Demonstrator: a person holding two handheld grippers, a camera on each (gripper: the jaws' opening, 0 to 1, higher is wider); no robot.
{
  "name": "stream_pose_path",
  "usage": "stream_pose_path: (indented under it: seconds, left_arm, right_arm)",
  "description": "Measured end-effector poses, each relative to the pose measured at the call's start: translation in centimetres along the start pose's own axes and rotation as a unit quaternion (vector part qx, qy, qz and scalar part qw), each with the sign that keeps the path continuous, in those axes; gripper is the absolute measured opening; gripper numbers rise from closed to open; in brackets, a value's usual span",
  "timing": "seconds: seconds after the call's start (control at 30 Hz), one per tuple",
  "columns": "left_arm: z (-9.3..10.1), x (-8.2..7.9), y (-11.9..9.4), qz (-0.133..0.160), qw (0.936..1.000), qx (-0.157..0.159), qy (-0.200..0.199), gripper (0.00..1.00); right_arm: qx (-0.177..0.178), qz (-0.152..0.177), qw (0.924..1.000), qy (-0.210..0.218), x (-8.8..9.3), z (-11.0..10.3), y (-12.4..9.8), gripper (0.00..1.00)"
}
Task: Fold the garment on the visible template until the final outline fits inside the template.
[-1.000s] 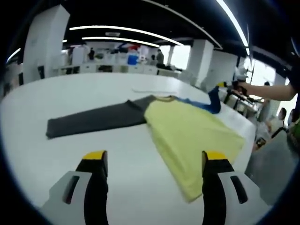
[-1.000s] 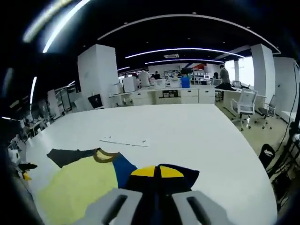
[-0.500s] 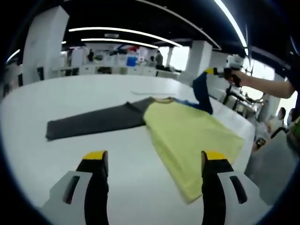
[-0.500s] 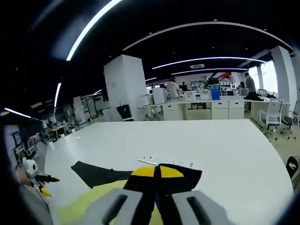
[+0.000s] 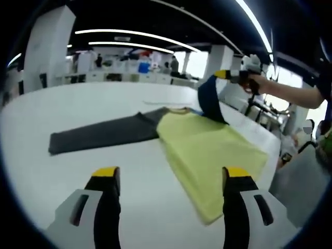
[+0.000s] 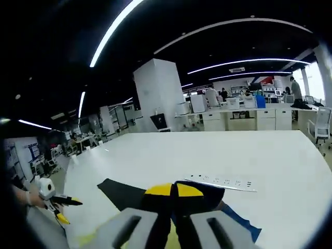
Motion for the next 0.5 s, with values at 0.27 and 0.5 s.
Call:
stream_pose_path:
  seconds: [0.27,0.5]
  left_arm:
    - [0.8,-0.3,-0.3,0.002,1.0000,-0.005,-0.005,0.76]
    - [1.2,-0.4,-0.3,0.000,1.0000,-0.007,-0.006,0.76]
  right_arm:
    - [-0.035,-0.005,0.9994,0.002,0.8,-2.4,3.9,0.00]
    - [-0.054,-0.022,0.9982,0.009,3.1,-3.8,7.4,0.00]
Point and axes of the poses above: the point that each gripper's makers call its tool centre point, and the gripper's own axes: y roughly forward along the fingers, z roughly to its right, x roughly out of its underside, the point moved 3 cm from there along -y, roughly backward along the fingers, and after that the axes turned 12 degrees about -x, right-handed, at the moved point
